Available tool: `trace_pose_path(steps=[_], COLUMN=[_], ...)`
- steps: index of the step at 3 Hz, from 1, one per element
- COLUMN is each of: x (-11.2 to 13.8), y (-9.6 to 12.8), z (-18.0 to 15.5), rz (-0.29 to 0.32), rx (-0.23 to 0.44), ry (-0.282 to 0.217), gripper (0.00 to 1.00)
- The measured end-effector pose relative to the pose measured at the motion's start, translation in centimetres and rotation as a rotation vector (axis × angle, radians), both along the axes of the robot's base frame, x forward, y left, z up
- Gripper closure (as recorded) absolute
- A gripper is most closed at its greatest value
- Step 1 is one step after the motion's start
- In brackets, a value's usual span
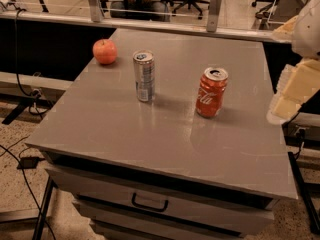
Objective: Knock coke can over
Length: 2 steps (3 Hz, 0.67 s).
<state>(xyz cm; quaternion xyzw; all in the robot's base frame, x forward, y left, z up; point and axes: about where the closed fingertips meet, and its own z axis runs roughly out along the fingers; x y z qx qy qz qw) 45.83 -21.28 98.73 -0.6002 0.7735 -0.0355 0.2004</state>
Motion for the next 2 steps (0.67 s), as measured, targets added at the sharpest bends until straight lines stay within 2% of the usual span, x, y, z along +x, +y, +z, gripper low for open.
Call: trace_pose_path(steps=[1, 2], x=[2.4, 3.7], y=[0.2, 1.1], z=[0.7, 1.3], rz=[0.030, 0.076], rx=[0.092, 0.219], ry=[-0.049, -0.073], gripper=[0.00, 0.00])
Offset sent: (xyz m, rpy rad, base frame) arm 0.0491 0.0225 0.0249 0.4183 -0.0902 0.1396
